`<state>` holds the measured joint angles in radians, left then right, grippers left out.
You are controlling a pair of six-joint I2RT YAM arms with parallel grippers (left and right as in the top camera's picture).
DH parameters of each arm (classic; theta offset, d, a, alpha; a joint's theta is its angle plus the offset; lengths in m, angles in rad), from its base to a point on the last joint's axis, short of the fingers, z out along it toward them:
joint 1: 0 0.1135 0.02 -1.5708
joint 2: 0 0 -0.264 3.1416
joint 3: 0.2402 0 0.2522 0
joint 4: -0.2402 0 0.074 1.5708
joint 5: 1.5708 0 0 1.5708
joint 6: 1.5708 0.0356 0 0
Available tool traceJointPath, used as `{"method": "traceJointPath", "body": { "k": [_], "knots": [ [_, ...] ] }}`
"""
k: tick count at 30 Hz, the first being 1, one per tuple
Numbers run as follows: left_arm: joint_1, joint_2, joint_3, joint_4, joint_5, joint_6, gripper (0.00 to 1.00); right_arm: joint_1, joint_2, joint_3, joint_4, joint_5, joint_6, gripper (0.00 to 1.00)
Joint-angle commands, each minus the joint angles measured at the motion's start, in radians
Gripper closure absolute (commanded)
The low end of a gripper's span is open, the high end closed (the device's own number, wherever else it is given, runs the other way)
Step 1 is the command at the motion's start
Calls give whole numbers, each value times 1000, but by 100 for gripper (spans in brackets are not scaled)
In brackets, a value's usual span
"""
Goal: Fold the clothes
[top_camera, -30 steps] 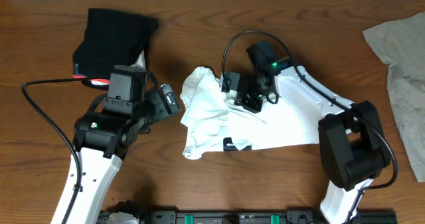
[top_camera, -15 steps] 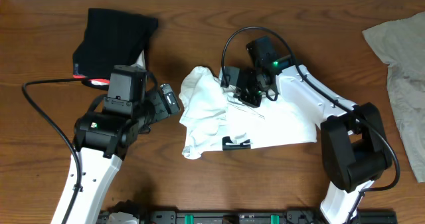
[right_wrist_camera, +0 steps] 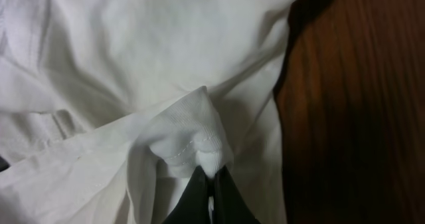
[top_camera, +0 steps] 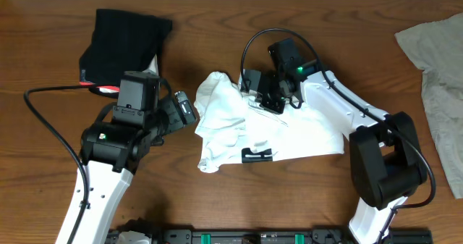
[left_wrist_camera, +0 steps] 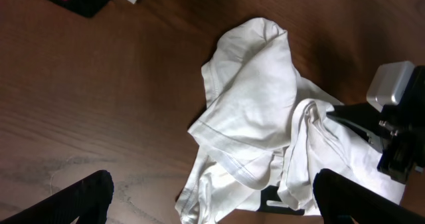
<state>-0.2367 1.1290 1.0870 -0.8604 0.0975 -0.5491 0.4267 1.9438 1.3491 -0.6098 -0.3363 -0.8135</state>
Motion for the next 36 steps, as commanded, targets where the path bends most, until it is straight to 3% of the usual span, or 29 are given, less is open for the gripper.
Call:
{"method": "traceJointPath", "body": {
  "k": [1,6,8,9,10,14,17,19,23,27,31,36],
  "knots": [
    [2,3,-4,-2,-12,6,2,-3,-16,23,17,4,36,99],
    [2,3,-4,-2,-12,6,2,-3,23,23,32,3,64,97],
    [2,3,-4,-2,-12,6,2,-2,38,23,35,3,94,66],
    [2,3,-4,-2,-12,6,2,-1,38,23,35,3,108,46],
    [2,3,-4,-2,-12,6,2,0,37,24,35,3,122,37],
    [2,3,-4,-2,-12,6,2,-1,-5,26,32,3,153,31],
    [2,3,-4,-2,-12,6,2,-3,-72,26,16,43,250,32],
    [2,3,-4,-2,-12,6,2,-7,-123,26,-11,137,402,36],
    [2,3,-4,-2,-12,6,2,-22,-199,26,-142,213,633,60],
    [2,3,-4,-2,-12,6,2,-23,-217,25,-293,212,806,98],
    [2,3,-4,-2,-12,6,2,-2,-202,-13,-357,212,949,99],
    [2,3,-4,-2,-12,6,2,15,-196,-123,-285,240,1033,99]
  ]
}}
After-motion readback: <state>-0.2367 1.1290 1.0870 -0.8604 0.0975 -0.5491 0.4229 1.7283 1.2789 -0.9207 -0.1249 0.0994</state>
